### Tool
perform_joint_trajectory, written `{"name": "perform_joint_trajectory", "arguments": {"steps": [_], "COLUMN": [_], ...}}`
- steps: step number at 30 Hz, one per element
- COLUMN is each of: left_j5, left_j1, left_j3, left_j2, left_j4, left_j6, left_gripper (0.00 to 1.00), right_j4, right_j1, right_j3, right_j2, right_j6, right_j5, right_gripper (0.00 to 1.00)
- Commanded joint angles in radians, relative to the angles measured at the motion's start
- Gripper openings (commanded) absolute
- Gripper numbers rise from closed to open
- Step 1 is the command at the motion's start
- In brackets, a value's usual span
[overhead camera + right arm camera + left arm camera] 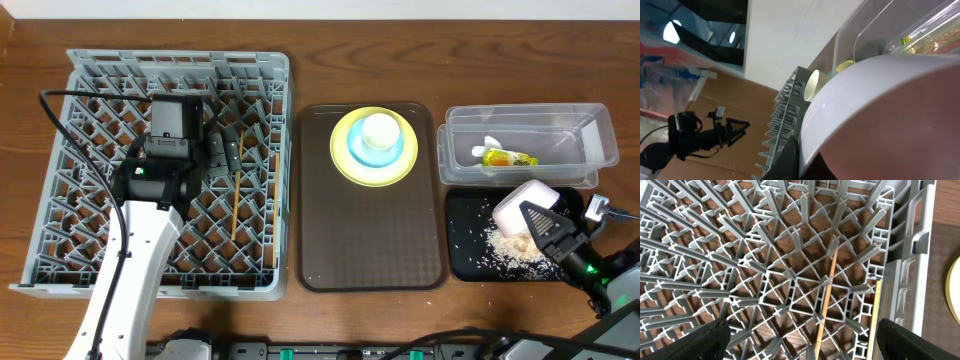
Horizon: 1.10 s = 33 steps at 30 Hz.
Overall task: Sort waste into correct bins and load items into the dishwasher
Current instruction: 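Carry the bowl over the black tray and tip out the rice, then bring the emptied bowl back and set it on the brown tray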
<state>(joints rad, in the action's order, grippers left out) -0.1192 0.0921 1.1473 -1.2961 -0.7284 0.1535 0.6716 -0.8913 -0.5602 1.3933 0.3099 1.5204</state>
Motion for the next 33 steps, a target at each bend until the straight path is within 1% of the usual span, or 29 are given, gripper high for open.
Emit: {"name": "perform_joint_trajectory", "arguments": {"steps": [1, 5, 8, 11, 12, 14, 16, 18, 19, 23, 27, 30, 33], "left_j5": [-0.013, -0.013, -0.013, -0.013, -0.013, -0.013, -0.013, -0.013, -0.013, -0.013, -0.013, -0.013, -0.013], "left_j1": [-0.004, -0.004, -0.004, -0.004, -0.004, -0.004, -0.004, -0.004, -0.004, -0.004, -0.004, -0.004, -0.004], "left_j3": [0.004, 0.004, 0.004, 0.004, 0.004, 0.004, 0.004, 0.004, 0.004, 0.004, 0.004, 0.004, 0.004], "left_j2": [0.002, 0.002, 0.002, 0.002, 0.002, 0.002, 0.002, 0.002, 0.002, 0.002, 0.002, 0.002, 0.002], "left_j4": [0.0, 0.0, 0.0, 0.0, 0.0, 0.0, 0.0, 0.0, 0.0, 0.0, 0.0, 0.0, 0.0], "left_j6": [0.001, 0.001, 0.001, 0.001, 0.001, 0.001, 0.001, 0.001, 0.001, 0.001, 0.001, 0.001, 0.001], "left_gripper": [0.94, 0.94, 0.94, 0.94, 0.94, 0.94, 0.94, 0.94, 0.95, 0.94, 0.94, 0.94, 0.94], "right_j4": [0.002, -0.042, -0.015, -0.061, -0.08, -0.125, -0.204, -0.29, -0.328, -0.332, -0.326, -0.275, -0.188], "right_j1": [-0.014, -0.014, -0.014, -0.014, -0.014, -0.014, -0.011, 0.005, 0.031, 0.119, 0.254, 0.383, 0.523], "right_j3": [0.001, 0.001, 0.001, 0.001, 0.0, 0.0, -0.006, -0.021, -0.039, -0.087, -0.133, -0.174, -0.213], "right_j2": [0.0, 0.0, 0.0, 0.0, 0.0, 0.0, 0.0, -0.002, -0.005, -0.031, -0.079, -0.136, -0.213], "right_j6": [-0.112, -0.127, -0.143, -0.161, -0.196, -0.319, -0.436, -0.567, -0.637, -0.703, -0.754, -0.758, -0.758], "right_j5": [0.04, 0.04, 0.04, 0.04, 0.04, 0.04, 0.032, -0.02, -0.061, -0.13, -0.224, -0.3, -0.465], "right_gripper": [0.01, 0.01, 0.01, 0.01, 0.01, 0.01, 0.01, 0.01, 0.01, 0.01, 0.01, 0.01, 0.01]}}
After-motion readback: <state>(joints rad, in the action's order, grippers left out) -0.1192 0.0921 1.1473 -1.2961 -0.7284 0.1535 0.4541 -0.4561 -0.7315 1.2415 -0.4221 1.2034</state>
